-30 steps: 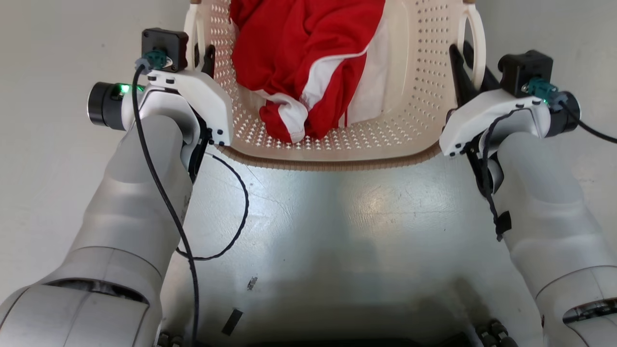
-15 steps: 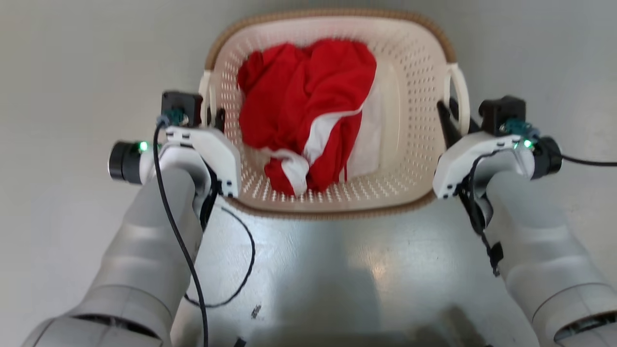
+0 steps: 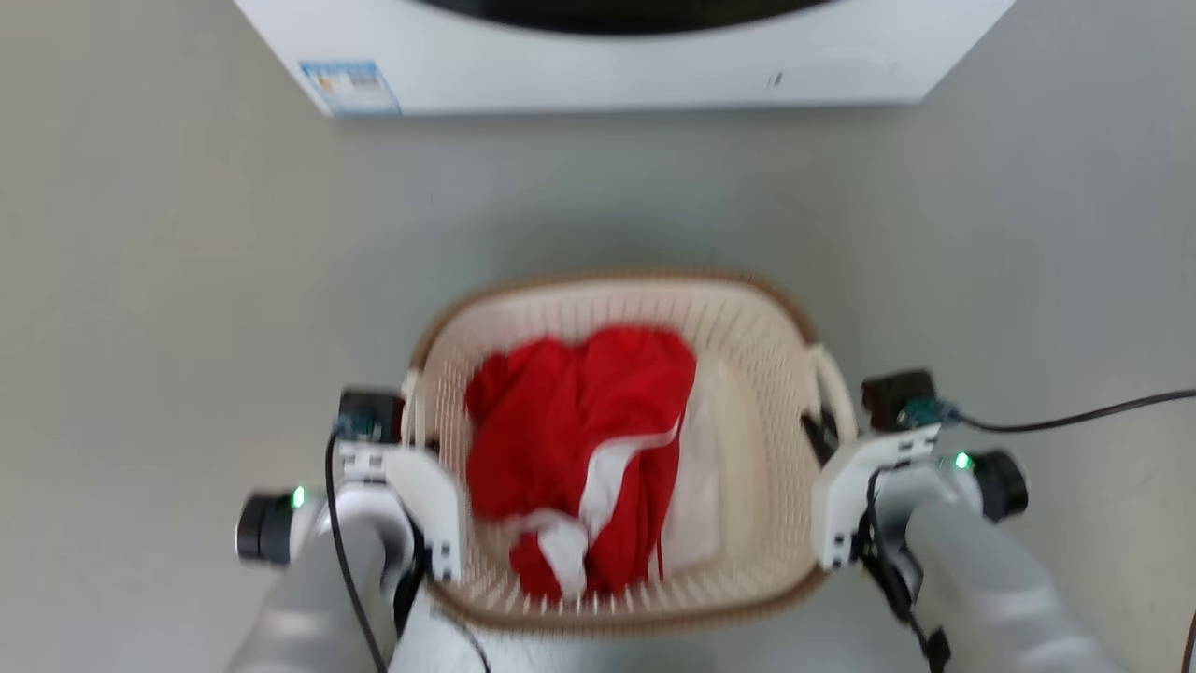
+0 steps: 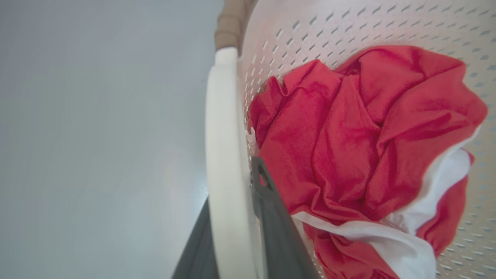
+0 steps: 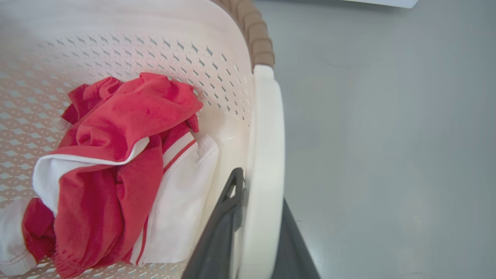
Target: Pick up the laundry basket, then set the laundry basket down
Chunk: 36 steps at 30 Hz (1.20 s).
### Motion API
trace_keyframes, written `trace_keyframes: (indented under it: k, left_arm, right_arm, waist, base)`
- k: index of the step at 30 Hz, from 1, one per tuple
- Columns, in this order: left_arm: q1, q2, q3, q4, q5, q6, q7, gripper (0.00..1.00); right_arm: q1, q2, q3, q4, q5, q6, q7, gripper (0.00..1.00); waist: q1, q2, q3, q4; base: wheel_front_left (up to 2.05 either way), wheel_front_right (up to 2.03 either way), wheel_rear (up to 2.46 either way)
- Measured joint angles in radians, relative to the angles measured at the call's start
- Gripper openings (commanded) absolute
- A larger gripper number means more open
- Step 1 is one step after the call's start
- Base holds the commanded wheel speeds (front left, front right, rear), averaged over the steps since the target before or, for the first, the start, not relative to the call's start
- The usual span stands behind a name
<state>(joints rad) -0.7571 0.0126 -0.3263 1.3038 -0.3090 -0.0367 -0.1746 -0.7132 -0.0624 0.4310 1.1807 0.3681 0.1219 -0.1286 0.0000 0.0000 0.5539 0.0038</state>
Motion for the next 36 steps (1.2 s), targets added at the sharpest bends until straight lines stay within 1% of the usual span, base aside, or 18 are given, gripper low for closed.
trace_keyframes:
  k: [4, 6, 15, 16, 24, 29, 36]
  left_arm:
    - [0.094, 0.007, -0.005, 0.002, -0.019, 0.0, 0.025, 0.0]
    - [0.128, 0.01, -0.01, 0.002, -0.02, -0.003, 0.032, 0.0]
    - [0.268, 0.018, -0.038, 0.005, -0.054, -0.012, 0.083, 0.0]
    - [0.294, 0.02, -0.044, 0.006, -0.061, -0.012, 0.095, 0.0]
    - [0.389, 0.021, -0.092, 0.007, -0.091, -0.024, 0.149, 0.0]
    - [0.421, 0.024, -0.126, -0.003, -0.124, -0.025, 0.173, 0.0]
    - [0.426, 0.028, -0.167, -0.03, -0.154, -0.018, 0.189, 0.0]
  right_arm:
    - [0.071, 0.0, 0.08, -0.027, 0.064, -0.001, 0.057, 0.0]
    - [0.1, 0.0, 0.11, -0.035, 0.091, -0.007, 0.073, 0.0]
    - [0.217, -0.005, 0.239, -0.062, 0.172, -0.009, 0.168, 0.0]
    - [0.241, -0.005, 0.265, -0.068, 0.189, -0.009, 0.187, 0.0]
    - [0.316, -0.008, 0.341, -0.067, 0.231, -0.009, 0.256, 0.0]
    - [0.338, -0.008, 0.365, -0.063, 0.247, -0.009, 0.273, 0.0]
    - [0.338, -0.01, 0.384, -0.062, 0.268, -0.014, 0.279, 0.0]
  waist:
    - [0.0, 0.0, -0.095, -0.01]
    - [0.0, 0.0, -0.141, -0.015]
    - [0.0, 0.0, -0.331, -0.039]
    - [0.0, 0.0, -0.368, -0.045]
    - [0.0, 0.0, -0.506, -0.059]
    - [0.0, 0.0, -0.563, -0.06]
    - [0.0, 0.0001, -0.583, -0.058]
  base:
    - [0.0, 0.0, 0.0]
    - [0.0, 0.0, 0.0]
    - [0.0, 0.0, 0.0]
    - [0.0, 0.0, 0.0]
    - [0.0, 0.0, 0.0]
    - [0.0, 0.0, 0.0]
    - [0.0, 0.0, 0.0]
